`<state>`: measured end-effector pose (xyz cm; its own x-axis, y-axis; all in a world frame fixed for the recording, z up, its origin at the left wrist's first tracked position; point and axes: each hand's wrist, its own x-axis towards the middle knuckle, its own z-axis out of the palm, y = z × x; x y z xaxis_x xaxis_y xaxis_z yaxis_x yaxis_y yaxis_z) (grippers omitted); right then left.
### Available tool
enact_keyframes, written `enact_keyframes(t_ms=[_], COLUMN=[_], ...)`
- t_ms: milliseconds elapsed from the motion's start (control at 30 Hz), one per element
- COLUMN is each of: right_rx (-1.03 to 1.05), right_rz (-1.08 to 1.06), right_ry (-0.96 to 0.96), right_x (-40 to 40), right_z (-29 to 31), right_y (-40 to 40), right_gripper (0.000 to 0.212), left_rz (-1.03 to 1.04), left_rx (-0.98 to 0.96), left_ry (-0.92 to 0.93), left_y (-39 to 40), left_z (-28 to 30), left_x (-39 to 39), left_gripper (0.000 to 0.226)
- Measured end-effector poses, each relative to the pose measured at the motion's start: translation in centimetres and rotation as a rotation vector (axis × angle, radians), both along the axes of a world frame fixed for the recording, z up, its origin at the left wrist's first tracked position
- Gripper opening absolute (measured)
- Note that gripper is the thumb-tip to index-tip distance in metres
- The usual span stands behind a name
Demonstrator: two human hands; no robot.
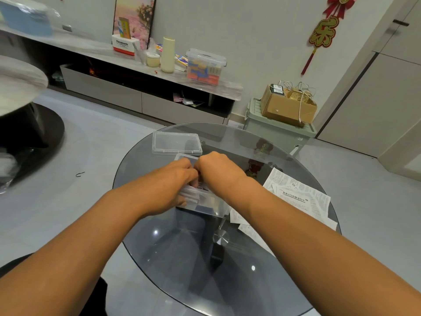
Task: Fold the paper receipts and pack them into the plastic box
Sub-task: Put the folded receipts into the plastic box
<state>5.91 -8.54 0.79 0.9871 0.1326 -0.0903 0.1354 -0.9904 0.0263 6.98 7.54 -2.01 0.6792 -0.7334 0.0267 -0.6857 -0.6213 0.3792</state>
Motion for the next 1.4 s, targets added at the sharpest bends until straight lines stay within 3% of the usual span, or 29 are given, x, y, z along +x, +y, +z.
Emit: enact_keyframes(t_ms=[167, 400, 567, 700, 833, 967, 1233, 1300, 1400], right_rx=[0.054, 0.159, 0.159, 0.142, 0.196, 0.39, 0.518, 0.486, 0.45], right_rz=[-0.005, -0.266, -0.337, -0.345, -0.379, -0.363, -0.233, -0.227, -0.229], right_ry=[0.041, -0.017, 0.025, 0.016, 0.039, -0.081, 0.044, 0.075, 0.119], right_x=[0.3, -0.1, 0.1, 0.5, 0.4, 0.0, -0.5, -0.5, -0.4], right_z=[0.1, 0.9, 0.3, -0.2, 0.0, 0.8, 0.8, 0.9, 1.2], right_y=[0.6, -1.6, -1.2, -0.4, -0.7, -1.3, -1.3, -1.0, -0.9], right_gripper=[0.016, 0.014, 0.021, 0.019, 0.025, 0.019, 0.014, 0.012, 0.012], left_rz=[-0.001, 0.158, 0.117, 0.037, -0.019, 0.013, 0.115, 0.122, 0.125], left_rx=[-0.076, -0.316, -0.021, 0.144, 0.157, 0.032, -0.124, -0.111, -0.015], left_ry=[0.081, 0.106, 0.097, -0.224, -0.253, -0.152, -0.075, -0.119, -0.211], left_y=[0.7, 2.2, 2.3, 1.1, 0.1, -0.3, 0.2, 0.0, -0.2], left_z=[0.2, 0.8, -0.1, 0.0, -0.8, -0.3, -0.3, -0.3, -0.1], left_x=[-0.2, 0.1, 0.4, 0.8, 0.8, 0.8, 1.0, 1.1, 1.3], left_gripper=[0.03, 0.03, 0.072, 0.076, 0.087, 0.076, 0.085, 0.074, 0.038])
